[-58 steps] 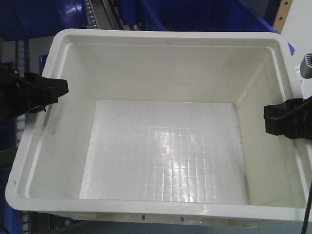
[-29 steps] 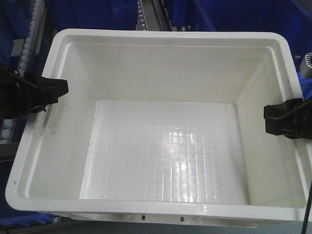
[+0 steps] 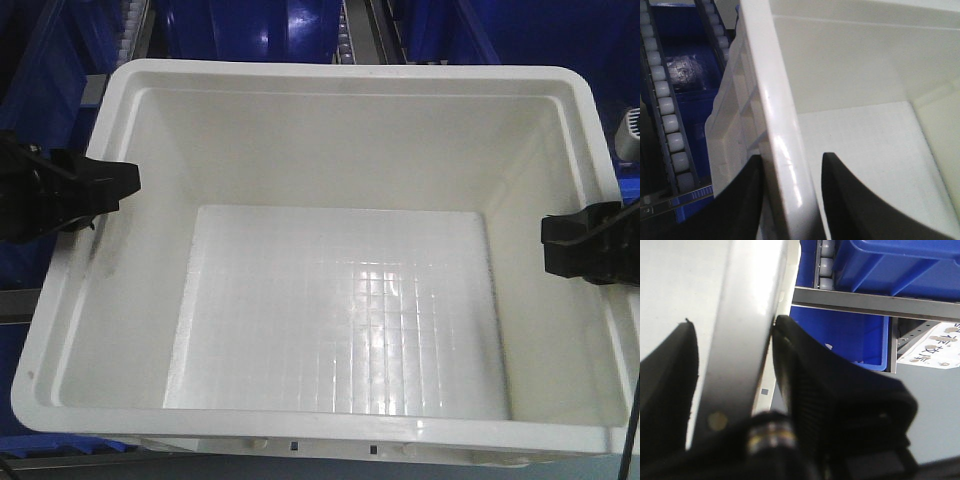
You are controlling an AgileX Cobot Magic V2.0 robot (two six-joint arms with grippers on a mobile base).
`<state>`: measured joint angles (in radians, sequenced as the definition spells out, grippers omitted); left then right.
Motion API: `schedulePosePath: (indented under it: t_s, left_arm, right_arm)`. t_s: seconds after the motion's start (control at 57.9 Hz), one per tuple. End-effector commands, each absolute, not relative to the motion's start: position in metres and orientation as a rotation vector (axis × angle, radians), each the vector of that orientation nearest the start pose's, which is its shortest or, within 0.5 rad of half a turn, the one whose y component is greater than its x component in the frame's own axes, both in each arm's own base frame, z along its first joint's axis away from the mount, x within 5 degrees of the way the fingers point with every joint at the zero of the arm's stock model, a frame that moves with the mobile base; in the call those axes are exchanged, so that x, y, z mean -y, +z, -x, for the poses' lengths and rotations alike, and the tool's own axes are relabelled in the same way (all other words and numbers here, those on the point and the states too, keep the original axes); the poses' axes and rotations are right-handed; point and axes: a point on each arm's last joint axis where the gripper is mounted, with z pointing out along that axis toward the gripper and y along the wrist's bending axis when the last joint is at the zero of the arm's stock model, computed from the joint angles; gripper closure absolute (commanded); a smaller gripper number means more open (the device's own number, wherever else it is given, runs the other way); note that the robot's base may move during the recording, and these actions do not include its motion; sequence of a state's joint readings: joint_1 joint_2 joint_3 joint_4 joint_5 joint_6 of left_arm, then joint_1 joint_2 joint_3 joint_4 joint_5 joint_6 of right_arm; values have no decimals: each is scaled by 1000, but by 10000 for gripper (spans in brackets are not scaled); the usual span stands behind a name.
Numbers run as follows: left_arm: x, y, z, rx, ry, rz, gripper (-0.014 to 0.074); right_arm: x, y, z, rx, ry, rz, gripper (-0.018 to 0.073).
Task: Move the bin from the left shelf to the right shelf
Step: 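Carry the tote with both grippers while driving toward the blue-bin shelves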
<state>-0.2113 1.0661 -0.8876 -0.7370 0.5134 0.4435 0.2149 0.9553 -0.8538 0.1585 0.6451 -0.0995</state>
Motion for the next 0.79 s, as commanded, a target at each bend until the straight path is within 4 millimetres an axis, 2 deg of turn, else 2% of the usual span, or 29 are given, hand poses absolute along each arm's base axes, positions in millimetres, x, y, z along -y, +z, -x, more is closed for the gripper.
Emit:
schedulePosePath:
  t_s: [0.0, 0.777]
  left_arm:
    - [83, 373, -203, -1986, -726, -191, 600]
    - [83, 372, -203, -1986, -726, -191, 600]
  right_arm:
    - [-52, 369, -188, -2011, 323, 174, 564]
    - [-52, 369, -188, -2011, 323, 174, 564]
